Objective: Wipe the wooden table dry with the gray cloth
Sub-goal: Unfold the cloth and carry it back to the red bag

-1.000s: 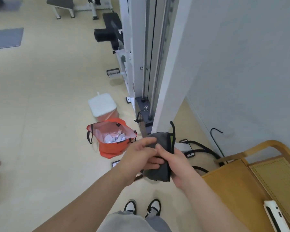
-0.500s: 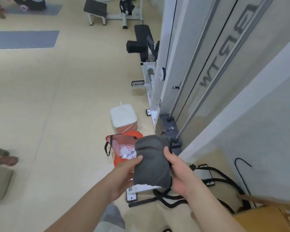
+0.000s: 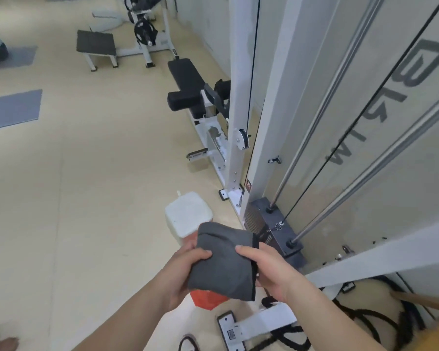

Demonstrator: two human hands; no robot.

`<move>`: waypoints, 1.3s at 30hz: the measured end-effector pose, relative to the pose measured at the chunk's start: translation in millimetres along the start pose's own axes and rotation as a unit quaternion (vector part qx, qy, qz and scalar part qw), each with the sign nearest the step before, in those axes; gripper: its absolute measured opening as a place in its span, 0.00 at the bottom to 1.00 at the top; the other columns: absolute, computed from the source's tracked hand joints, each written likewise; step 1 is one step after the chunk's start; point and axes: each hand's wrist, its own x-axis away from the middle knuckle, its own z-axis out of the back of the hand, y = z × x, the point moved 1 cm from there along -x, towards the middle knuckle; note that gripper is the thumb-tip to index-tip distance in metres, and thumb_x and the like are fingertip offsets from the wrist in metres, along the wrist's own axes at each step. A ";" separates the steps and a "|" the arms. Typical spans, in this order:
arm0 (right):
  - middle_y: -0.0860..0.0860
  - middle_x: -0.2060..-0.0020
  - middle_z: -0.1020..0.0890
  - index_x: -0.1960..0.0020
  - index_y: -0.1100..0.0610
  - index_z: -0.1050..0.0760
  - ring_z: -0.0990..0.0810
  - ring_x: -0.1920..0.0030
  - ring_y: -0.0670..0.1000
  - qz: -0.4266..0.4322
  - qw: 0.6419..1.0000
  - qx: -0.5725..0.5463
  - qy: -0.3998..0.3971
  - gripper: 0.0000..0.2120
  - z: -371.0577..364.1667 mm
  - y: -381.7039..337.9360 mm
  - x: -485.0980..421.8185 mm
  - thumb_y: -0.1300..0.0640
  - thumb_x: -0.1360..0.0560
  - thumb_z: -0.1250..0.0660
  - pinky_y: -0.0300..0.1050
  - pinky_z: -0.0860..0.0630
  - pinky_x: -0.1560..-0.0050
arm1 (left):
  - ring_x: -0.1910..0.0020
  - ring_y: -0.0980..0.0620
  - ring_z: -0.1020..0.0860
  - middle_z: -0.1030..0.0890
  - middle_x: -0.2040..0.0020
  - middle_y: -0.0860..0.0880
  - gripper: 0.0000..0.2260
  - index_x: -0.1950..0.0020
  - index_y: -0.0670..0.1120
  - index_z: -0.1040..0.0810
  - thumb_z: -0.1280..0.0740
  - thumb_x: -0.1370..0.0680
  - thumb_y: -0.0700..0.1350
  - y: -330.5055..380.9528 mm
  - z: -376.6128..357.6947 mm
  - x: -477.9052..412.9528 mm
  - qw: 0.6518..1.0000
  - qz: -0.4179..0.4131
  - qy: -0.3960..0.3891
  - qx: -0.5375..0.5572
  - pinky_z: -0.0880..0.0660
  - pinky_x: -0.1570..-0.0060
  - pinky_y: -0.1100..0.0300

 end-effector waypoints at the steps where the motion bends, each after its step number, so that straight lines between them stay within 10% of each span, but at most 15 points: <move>1: 0.50 0.46 0.12 0.37 0.49 0.19 0.15 0.41 0.54 0.001 1.000 -0.001 0.008 0.12 -0.3 -4.0 -9.2 0.53 0.20 0.30 0.61 0.24 0.32 | 0.55 0.49 0.14 0.13 0.48 0.45 0.12 0.39 0.49 0.20 0.35 0.20 0.38 5.8 3.0 -7.3 1.000 0.002 -0.001 -0.007 0.21 0.64 0.57; 10: 0.56 0.49 0.12 0.40 0.54 0.18 0.16 0.52 0.57 -0.008 0.995 -0.066 0.074 0.10 -38.9 -33.5 -101.5 0.59 0.19 0.35 0.51 0.18 0.60 | 0.63 0.47 0.22 0.20 0.56 0.44 0.17 0.46 0.41 0.19 0.40 0.31 0.35 81.0 81.9 -102.7 0.992 0.077 -0.020 -0.094 0.26 0.67 0.60; 29: 0.56 0.48 0.12 0.38 0.54 0.21 0.12 0.48 0.58 -0.134 0.935 -0.199 0.261 0.15 -144.7 -37.2 -491.6 0.59 0.24 0.32 0.62 0.15 0.48 | 0.52 0.45 0.18 0.15 0.53 0.46 0.14 0.50 0.47 0.18 0.34 0.28 0.32 192.7 283.7 -458.9 0.892 0.067 -0.002 -0.448 0.19 0.51 0.52; 35: 0.53 0.44 0.16 0.34 0.55 0.25 0.17 0.44 0.56 -0.158 0.922 -0.191 0.297 0.18 -147.2 -21.0 -539.0 0.59 0.24 0.34 0.54 0.18 0.45 | 0.39 0.44 0.22 0.21 0.37 0.50 0.25 0.28 0.50 0.26 0.33 0.24 0.34 174.3 309.7 -508.0 0.862 0.068 -0.022 -0.502 0.26 0.42 0.58; 39: 0.52 0.58 0.24 0.46 0.57 0.28 0.26 0.61 0.52 -0.189 0.904 -0.122 0.364 0.04 -139.7 -12.6 -536.9 0.61 0.21 0.37 0.54 0.20 0.49 | 0.37 0.46 0.23 0.26 0.28 0.48 0.31 0.20 0.48 0.34 0.30 0.23 0.39 163.9 326.8 -512.1 0.820 0.078 -0.029 -0.567 0.26 0.38 0.57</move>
